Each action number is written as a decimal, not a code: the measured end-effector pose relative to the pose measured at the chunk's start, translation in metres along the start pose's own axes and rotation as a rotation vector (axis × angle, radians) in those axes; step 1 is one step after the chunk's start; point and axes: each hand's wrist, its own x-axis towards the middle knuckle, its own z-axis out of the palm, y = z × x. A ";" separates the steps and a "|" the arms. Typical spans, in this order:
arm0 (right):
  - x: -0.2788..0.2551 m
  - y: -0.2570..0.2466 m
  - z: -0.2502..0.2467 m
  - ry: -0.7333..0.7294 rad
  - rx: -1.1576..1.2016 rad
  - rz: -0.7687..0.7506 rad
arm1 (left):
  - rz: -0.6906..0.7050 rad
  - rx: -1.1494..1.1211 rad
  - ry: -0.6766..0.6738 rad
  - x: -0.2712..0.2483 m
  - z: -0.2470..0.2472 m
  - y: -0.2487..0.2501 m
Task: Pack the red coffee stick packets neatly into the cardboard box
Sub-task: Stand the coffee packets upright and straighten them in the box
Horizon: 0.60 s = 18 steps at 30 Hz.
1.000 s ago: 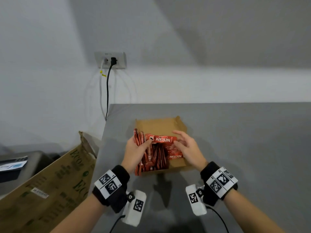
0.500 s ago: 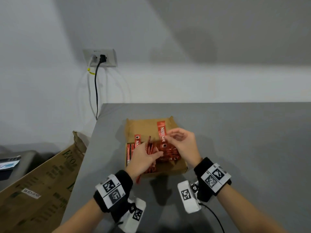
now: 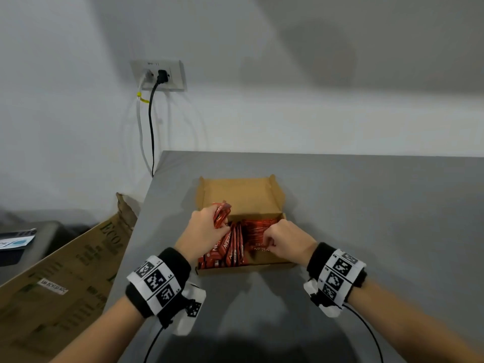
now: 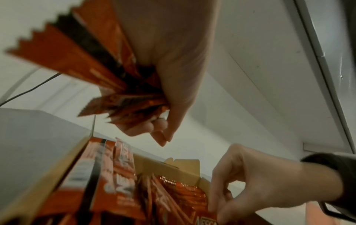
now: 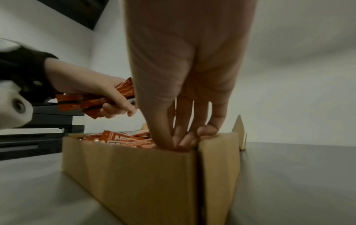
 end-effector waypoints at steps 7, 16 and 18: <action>0.008 -0.002 0.006 -0.047 -0.094 0.025 | 0.008 -0.063 -0.026 -0.005 0.007 0.002; 0.003 0.000 0.011 -0.077 -0.137 0.010 | 0.006 -0.080 -0.021 -0.005 0.010 -0.001; 0.005 0.001 0.012 -0.069 -0.139 0.006 | 0.009 -0.084 -0.022 -0.005 0.010 -0.002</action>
